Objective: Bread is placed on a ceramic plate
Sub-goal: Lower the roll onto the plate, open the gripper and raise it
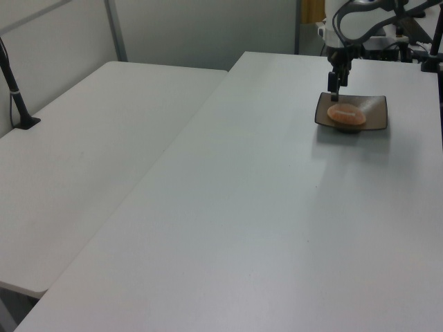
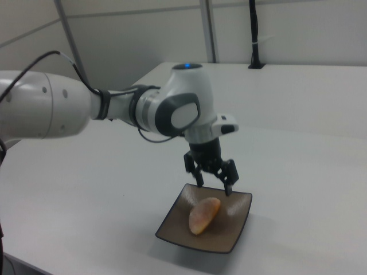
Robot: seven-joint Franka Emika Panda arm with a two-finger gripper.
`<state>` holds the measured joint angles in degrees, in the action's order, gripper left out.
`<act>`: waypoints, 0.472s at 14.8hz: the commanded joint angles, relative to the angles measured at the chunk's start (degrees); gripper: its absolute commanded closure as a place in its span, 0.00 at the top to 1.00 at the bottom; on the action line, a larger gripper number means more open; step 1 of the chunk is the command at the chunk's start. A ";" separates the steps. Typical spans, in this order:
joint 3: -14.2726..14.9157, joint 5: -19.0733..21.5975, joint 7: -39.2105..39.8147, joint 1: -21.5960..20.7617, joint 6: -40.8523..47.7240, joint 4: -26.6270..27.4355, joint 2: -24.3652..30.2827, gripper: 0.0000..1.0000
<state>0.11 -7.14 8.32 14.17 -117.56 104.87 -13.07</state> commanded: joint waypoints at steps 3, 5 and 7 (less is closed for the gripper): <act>-0.03 1.42 -12.01 -0.54 5.12 -6.06 5.07 1.00; -1.16 5.88 -12.02 -0.54 11.09 -10.19 5.86 1.00; -1.43 8.97 -12.19 -0.98 15.50 -11.96 7.52 1.00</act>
<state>-0.65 -2.55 -2.13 13.97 -108.97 96.14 -7.82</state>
